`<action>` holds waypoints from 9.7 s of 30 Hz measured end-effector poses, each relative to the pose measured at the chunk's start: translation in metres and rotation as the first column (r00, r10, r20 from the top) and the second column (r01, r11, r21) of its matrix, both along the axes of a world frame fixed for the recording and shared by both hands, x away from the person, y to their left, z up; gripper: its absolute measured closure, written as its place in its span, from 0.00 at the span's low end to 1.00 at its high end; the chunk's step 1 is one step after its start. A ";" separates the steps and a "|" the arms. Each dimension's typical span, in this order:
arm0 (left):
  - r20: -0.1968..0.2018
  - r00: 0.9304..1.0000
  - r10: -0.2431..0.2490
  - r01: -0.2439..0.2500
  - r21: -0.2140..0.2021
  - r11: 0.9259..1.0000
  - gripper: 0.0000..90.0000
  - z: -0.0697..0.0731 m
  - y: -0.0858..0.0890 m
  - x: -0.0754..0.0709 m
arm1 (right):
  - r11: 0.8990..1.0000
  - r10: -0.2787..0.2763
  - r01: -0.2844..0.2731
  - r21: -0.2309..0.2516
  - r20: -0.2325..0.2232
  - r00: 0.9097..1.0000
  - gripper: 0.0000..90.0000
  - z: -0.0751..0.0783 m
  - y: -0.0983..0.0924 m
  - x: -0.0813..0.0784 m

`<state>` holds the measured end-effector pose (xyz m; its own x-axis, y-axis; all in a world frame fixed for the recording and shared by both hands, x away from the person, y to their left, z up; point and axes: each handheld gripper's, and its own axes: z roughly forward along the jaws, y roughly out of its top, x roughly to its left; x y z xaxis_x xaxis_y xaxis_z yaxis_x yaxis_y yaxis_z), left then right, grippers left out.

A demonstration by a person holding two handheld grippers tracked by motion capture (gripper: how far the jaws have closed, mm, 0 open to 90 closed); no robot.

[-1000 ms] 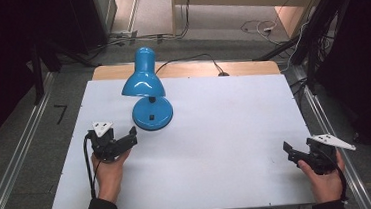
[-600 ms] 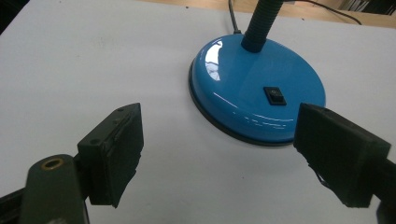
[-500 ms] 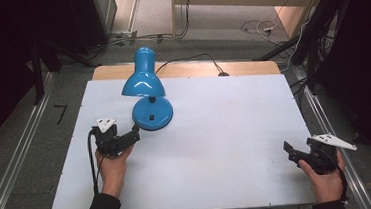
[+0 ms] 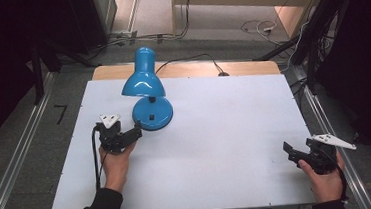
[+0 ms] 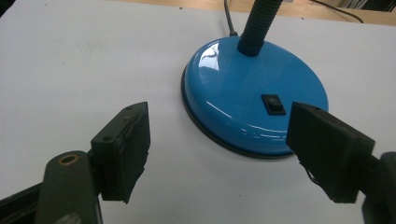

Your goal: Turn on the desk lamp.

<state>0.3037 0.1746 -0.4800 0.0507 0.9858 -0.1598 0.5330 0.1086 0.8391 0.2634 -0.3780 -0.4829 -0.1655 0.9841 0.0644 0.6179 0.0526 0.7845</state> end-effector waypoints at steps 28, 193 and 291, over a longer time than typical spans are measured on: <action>-0.009 1.000 -0.021 0.022 0.035 0.999 0.45 -0.007 -0.014 0.023 | 1.000 0.002 -0.002 0.006 -0.014 1.000 0.14 -0.002 0.000 0.001; -0.005 0.981 -0.195 0.195 -0.012 0.981 0.41 -0.004 -0.023 0.006 | 0.999 0.016 -0.015 0.034 -0.033 0.999 0.14 -0.004 -0.004 0.002; 0.013 0.995 -0.097 0.097 -0.007 0.995 0.31 -0.003 0.050 -0.085 | 1.000 0.017 -0.016 0.023 -0.036 0.999 0.14 -0.005 -0.005 0.001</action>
